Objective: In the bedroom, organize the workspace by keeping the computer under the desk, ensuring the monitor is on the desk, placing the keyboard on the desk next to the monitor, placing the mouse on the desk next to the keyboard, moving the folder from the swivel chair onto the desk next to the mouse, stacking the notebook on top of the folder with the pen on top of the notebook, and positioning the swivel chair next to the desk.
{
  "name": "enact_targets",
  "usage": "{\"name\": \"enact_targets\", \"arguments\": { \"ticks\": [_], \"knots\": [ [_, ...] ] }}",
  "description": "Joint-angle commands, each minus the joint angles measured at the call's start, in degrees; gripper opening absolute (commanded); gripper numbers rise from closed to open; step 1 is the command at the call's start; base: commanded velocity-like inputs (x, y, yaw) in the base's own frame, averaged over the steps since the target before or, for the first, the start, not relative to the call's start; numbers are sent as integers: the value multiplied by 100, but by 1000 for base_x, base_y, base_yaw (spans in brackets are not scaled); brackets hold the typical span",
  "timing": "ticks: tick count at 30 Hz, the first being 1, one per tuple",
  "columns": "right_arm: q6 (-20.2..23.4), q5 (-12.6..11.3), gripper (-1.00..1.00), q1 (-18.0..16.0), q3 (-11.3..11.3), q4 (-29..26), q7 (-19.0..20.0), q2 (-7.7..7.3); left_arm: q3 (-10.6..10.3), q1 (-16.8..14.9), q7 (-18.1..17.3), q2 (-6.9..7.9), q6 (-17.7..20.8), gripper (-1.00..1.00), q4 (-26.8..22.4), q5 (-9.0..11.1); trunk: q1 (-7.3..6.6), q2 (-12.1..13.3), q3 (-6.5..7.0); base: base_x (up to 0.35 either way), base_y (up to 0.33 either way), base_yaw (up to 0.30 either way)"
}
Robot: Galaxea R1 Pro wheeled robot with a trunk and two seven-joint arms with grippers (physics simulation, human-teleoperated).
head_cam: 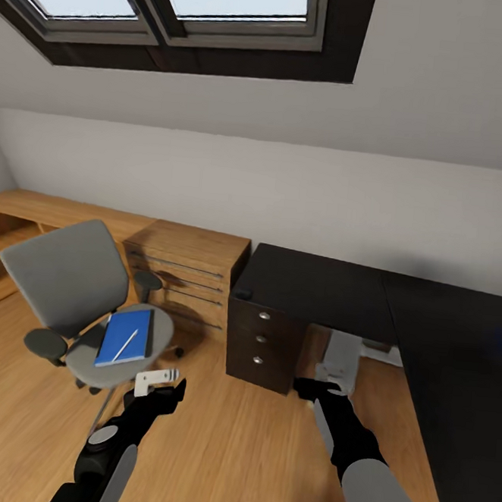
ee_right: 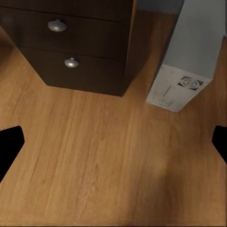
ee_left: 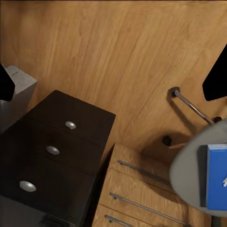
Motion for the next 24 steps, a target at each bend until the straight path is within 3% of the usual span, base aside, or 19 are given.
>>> {"name": "enact_targets", "arguments": {
  "ticks": [1,24],
  "knots": [
    [33,59,100,-4,-26,-9,12,8,-8,-5,52,0,24,100,0,60,0,-13,-13,-334,0,-7],
    [29,67,100,-4,-26,2,12,16,-16,-5,51,-3,27,100,54,60,0,-13,-12,-334,92,-1]
  ]
}}
